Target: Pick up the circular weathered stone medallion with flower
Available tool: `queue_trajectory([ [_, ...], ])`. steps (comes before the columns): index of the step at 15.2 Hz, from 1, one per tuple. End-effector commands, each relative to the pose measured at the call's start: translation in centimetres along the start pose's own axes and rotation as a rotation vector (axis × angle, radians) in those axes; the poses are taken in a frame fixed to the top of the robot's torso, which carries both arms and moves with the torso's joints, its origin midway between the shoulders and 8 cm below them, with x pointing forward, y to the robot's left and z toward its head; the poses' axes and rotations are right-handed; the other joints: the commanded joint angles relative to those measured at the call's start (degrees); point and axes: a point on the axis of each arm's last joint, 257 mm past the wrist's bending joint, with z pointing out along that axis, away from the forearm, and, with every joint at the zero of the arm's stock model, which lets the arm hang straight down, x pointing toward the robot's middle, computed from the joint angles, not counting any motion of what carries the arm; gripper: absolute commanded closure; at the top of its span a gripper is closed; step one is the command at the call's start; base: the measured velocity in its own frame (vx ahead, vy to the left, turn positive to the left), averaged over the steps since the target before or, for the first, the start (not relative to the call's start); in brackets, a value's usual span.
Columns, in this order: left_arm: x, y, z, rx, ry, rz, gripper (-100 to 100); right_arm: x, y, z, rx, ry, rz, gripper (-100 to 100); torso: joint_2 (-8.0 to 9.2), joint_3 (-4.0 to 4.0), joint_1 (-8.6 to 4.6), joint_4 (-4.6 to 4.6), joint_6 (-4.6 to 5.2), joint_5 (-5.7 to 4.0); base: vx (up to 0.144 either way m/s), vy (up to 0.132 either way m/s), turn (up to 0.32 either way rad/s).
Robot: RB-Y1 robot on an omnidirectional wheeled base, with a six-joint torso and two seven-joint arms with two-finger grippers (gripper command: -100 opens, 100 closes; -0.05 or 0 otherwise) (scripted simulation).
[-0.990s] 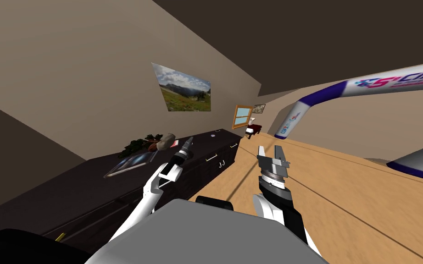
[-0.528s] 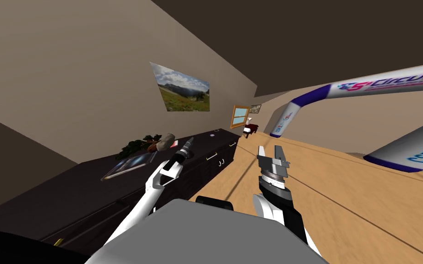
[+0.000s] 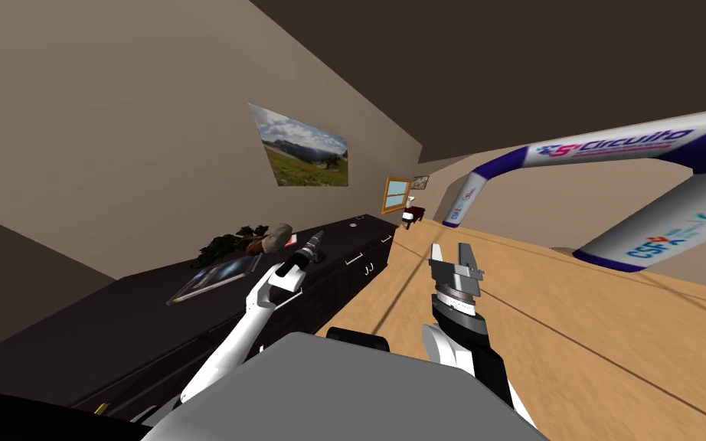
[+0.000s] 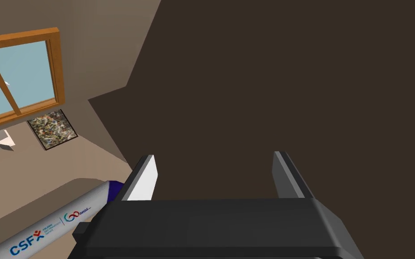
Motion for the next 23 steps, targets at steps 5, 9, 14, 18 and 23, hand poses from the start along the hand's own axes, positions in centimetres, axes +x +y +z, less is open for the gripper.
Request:
queue_trajectory([
  [5, -0.3, 2.5, 1.2, -0.109, 0.018, 0.037, -100, 0.0, 0.0, 0.0, 0.0, 0.0, 0.0, 0, 0.02, 0.0, 0.09, 0.0, 0.03, 0.01, -0.055, 0.056, -0.115],
  [9, -0.4, 4.1, 1.5, -0.179, 0.031, 0.054, -100, 0.0, 0.0, 0.0, 0.0, 0.0, 0.0, 0, 0.04, 0.02, 0.11, 0.0, 0.02, 0.02, -0.056, 0.055, -0.09],
  [14, -0.8, 5.6, 2.2, -0.256, 0.05, 0.084, -100, 0.0, 0.0, 0.0, 0.0, 0.0, 0.0, 0, -0.03, -0.02, 0.02, -0.01, 0.01, 0.0, -0.043, 0.039, -0.082],
  [18, -0.8, 7.2, 2.2, -0.328, 0.068, 0.097, -100, 0.0, 0.0, 0.0, 0.0, 0.0, 0.0, 0, 0.01, -0.01, 0.04, -0.01, 0.03, 0.0, -0.059, 0.047, -0.105],
  [23, -1.0, 9.0, 2.4, -0.419, 0.097, 0.12, -100, 0.0, 0.0, 0.0, 0.0, 0.0, 0.0, 0, -0.04, -0.03, 0.07, -0.01, 0.0, 0.02, -0.046, 0.051, -0.098],
])
